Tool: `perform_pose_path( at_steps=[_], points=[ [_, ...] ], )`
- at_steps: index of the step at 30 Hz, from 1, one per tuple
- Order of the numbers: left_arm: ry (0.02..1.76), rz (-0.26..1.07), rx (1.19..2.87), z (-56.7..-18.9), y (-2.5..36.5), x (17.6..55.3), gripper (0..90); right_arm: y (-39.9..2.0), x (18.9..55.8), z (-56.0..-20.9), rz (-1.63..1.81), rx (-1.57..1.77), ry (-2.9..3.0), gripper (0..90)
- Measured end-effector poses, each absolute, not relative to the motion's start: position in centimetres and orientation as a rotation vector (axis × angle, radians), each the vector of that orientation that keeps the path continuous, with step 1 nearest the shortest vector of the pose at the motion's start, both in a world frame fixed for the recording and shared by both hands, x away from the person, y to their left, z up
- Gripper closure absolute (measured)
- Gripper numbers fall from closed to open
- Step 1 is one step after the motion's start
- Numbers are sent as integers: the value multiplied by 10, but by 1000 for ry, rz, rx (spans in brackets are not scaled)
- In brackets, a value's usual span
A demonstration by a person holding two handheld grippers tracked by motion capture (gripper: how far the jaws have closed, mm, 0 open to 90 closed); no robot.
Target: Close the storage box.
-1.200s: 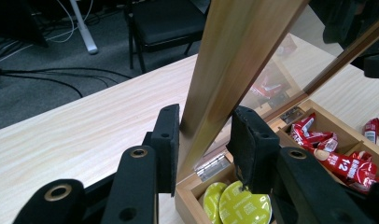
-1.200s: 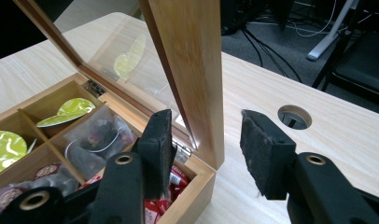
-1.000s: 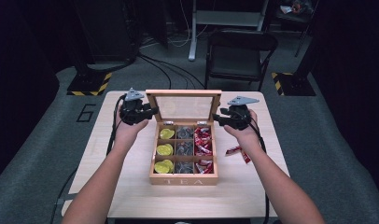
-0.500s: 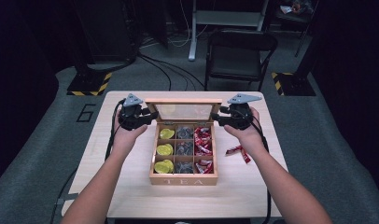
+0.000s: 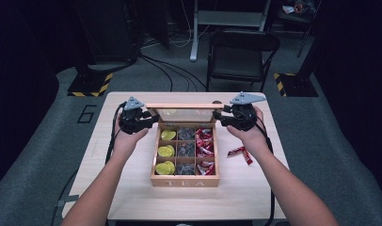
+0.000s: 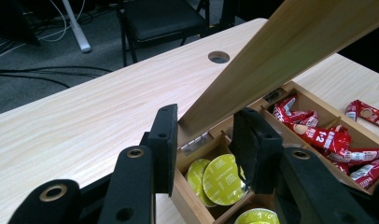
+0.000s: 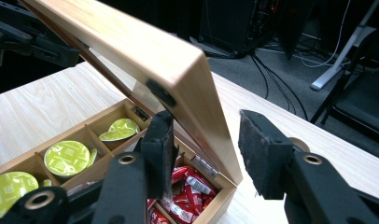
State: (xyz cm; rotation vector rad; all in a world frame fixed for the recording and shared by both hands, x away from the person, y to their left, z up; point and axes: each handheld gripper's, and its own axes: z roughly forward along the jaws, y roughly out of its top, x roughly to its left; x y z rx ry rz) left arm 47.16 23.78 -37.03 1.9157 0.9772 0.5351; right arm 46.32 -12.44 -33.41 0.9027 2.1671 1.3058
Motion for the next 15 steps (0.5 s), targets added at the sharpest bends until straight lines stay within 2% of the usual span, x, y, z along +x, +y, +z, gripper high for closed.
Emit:
perform_pose_path(
  at_steps=[5,15],
  points=[
    [975,534,1915,-371,238,471,618,-122,460,-332,1277,870,2170,600],
    [975,502,1898,-370,242,463,592,-123,454,-334,1253,843,2197,598]
  ],
)
